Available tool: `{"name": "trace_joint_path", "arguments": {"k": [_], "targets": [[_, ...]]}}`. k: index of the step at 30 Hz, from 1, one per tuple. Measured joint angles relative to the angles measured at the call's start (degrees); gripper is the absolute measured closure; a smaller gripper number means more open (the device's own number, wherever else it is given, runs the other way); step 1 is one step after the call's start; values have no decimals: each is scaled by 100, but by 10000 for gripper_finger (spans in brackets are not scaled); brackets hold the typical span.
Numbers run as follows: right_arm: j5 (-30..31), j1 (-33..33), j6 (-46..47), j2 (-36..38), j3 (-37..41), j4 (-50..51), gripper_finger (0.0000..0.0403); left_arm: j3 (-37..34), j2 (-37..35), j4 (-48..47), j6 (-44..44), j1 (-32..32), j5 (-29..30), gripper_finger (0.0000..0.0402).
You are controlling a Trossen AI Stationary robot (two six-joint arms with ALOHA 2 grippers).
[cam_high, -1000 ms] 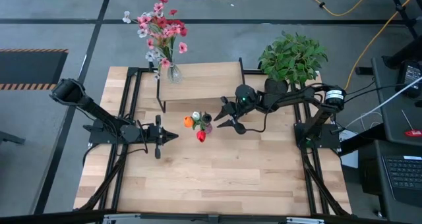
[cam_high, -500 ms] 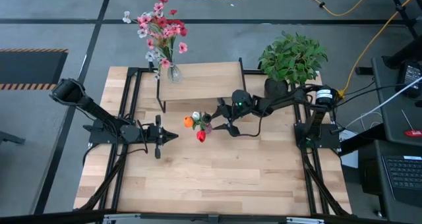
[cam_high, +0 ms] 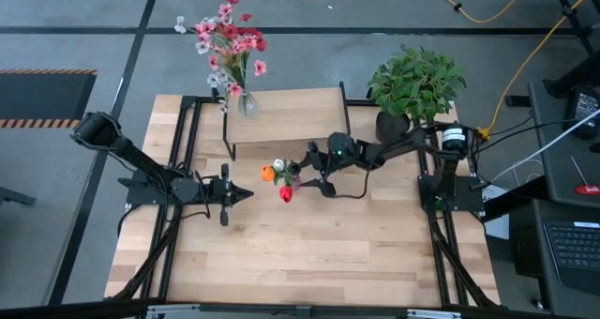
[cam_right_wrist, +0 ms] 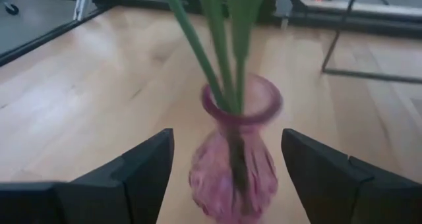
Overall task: Pick and place flowers into a vace then onto a shelf
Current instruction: Put the pink vase on the shelf
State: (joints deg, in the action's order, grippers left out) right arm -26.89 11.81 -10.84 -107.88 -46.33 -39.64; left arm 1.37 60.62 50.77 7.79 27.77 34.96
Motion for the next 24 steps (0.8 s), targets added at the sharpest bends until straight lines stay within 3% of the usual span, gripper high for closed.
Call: {"name": "trace_joint_path", "arguments": {"k": [24], "targets": [[832, -299, 313, -170, -150, -398, 121, 0, 1, 2, 0, -2, -1, 396]]}}
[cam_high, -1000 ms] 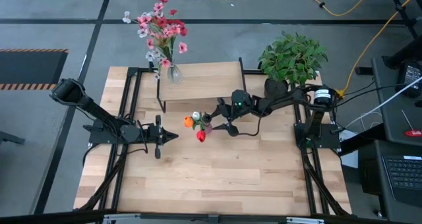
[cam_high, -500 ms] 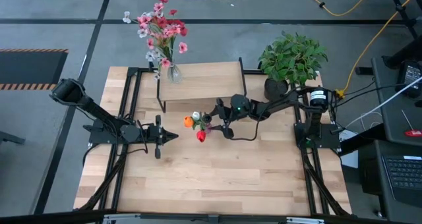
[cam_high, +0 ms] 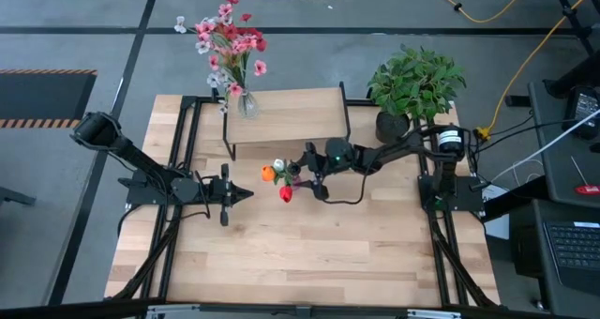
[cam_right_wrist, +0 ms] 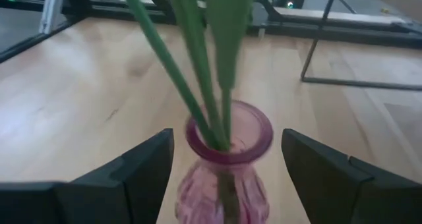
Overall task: Pick and place flowers into a vace then onto a shelf
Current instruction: Put the pink vase on the shelf
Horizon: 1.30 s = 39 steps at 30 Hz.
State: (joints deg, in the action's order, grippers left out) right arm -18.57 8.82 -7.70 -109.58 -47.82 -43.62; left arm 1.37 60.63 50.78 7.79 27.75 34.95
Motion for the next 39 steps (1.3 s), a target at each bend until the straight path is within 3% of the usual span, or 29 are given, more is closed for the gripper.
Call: {"name": "trace_joint_path", "arguments": {"k": [15, 27, 39], "targets": [[-9, -9, 500, -285, -255, 19, 126, 0, -1, -2, 0, 2, 1, 396], [-185, -10, 603, -285, -167, -107, 254, -1, 0, -2, 0, 2, 1, 396], [-254, -105, 522, -285, -163, -381, 293, 0, 1, -2, 0, 0, 1, 396]]}}
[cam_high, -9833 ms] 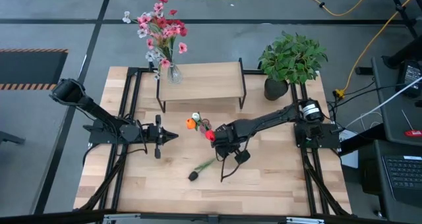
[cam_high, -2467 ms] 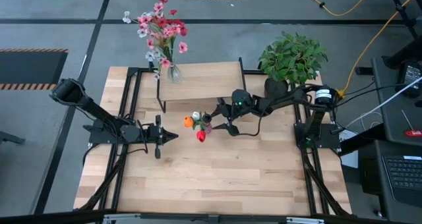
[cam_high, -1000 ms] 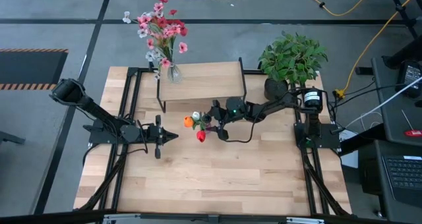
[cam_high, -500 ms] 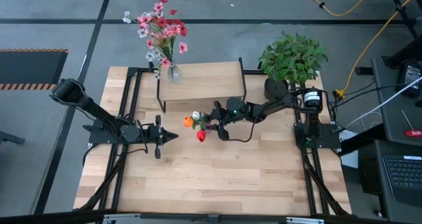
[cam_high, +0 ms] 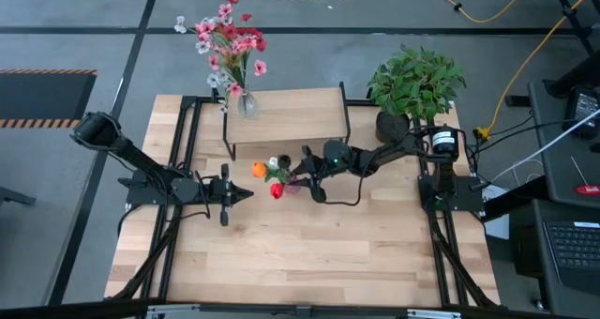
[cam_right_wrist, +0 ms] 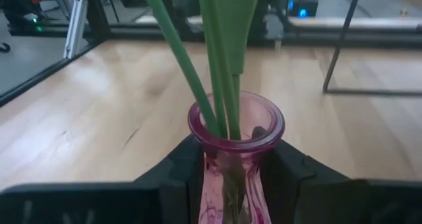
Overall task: Pick and place flowers into a vace then onto a shelf
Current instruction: Put the pink vase on the shelf
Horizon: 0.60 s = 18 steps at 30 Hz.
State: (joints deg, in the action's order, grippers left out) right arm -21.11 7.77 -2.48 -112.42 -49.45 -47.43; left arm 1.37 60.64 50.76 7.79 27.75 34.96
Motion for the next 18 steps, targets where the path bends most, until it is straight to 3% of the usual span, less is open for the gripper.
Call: {"name": "trace_joint_path", "arguments": {"k": [8, 18], "targets": [[-15, -4, -11, 10, 0, -573, 293, -2, 0, 0, 0, 0, 0, 396], [-300, -6, 381, 559, 0, -19, 293, 0, -2, 0, -47, 2, 7, 396]]}}
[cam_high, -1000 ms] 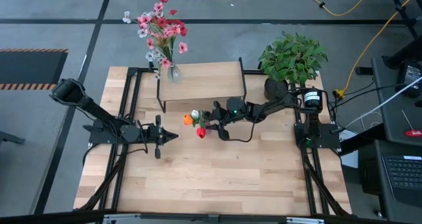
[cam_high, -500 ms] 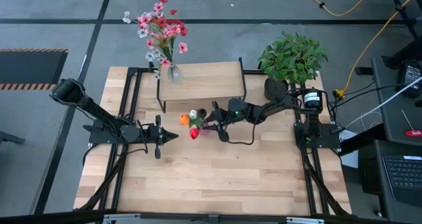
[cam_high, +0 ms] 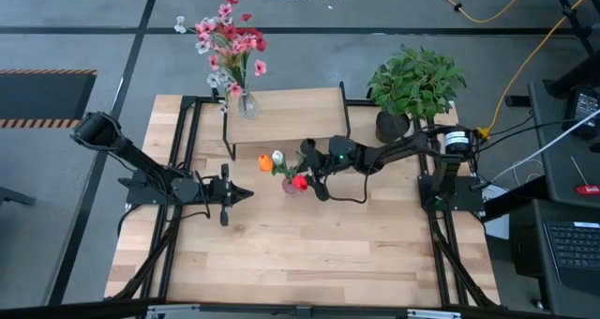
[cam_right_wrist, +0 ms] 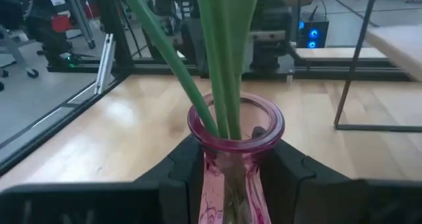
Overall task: Pick and place flowers into a vace then onto a shelf
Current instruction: Put the pink vase on the shelf
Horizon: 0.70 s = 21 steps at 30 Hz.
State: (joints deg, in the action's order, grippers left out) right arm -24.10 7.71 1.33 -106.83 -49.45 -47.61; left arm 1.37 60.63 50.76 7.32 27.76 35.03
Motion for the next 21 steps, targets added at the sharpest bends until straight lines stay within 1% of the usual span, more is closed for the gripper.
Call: {"name": "trace_joint_path", "arguments": {"k": [6, 9, 14, 16, 18, 19, 21], "targets": [[15, 2, -27, 713, 0, 728, 293, -1, -1, -2, -3, 1, 14, 396], [198, 2, -192, 1064, 0, 1056, 293, -2, -1, 0, -5, 1, 17, 396], [704, 2, -631, 1700, 0, 1561, 293, -1, 1, 0, -1, 1, 22, 396], [925, 10, -643, 1951, 0, 1662, 293, -2, 0, 2, -1, -2, 40, 396], [1317, 10, -652, 2132, -2, 1591, 293, 0, 0, 2, -1, 1, 77, 396], [1552, 10, -652, 2210, -2, 1605, 293, 0, 1, 2, -1, 0, 118, 396], [2230, 7, -657, 2297, -2, 1617, 293, -2, 0, 0, -1, -2, 214, 396]]}}
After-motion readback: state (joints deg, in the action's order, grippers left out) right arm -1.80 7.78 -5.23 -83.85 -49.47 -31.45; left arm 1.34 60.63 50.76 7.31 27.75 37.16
